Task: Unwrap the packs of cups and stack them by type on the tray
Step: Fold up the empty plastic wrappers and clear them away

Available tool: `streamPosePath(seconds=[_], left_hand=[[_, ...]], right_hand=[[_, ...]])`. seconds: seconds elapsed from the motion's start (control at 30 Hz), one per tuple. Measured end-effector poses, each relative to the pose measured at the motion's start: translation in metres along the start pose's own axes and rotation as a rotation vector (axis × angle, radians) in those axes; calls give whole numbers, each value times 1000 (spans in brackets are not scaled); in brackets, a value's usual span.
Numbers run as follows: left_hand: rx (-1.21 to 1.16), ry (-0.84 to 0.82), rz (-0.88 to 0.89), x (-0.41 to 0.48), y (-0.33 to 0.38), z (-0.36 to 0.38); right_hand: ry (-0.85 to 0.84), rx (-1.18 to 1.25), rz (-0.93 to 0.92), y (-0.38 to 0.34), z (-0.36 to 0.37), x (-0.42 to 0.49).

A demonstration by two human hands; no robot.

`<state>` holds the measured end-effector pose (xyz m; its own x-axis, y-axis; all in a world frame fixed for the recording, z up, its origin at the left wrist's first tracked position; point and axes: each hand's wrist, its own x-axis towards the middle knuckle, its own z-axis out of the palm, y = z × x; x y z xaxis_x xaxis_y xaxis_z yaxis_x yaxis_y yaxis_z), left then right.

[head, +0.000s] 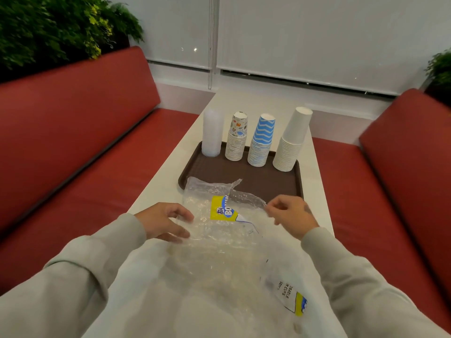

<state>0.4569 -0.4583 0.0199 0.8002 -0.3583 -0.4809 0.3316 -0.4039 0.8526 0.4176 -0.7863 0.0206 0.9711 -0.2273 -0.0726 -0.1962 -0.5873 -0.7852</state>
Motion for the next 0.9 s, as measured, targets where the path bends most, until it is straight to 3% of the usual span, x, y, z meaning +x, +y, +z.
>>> streamPosePath(seconds=[0.1,0.17,0.3,0.43,0.53,0.7,0.9], left_hand=[[-100,31,-20,1,5,6],[-130,81,-12,4,7,10],[-148,157,37,10,4,10],[-197,176,35,11,2,-1],[-202,140,22,11,2,-5],[-175,141,42,16,3,-8],[-188,155,107,16,7,-13]], right_hand=[[-258,-140,-38,-12,30,-4],[-293,-334,-32,-12,49,-5],[-142,-624,-186,-9,67,-6],[89,-672,-473,10,59,-5],[92,-847,-543,14,50,-6],[-287,-1062,-291,14,35,-1],[-515,-770,135,2,-18,24]])
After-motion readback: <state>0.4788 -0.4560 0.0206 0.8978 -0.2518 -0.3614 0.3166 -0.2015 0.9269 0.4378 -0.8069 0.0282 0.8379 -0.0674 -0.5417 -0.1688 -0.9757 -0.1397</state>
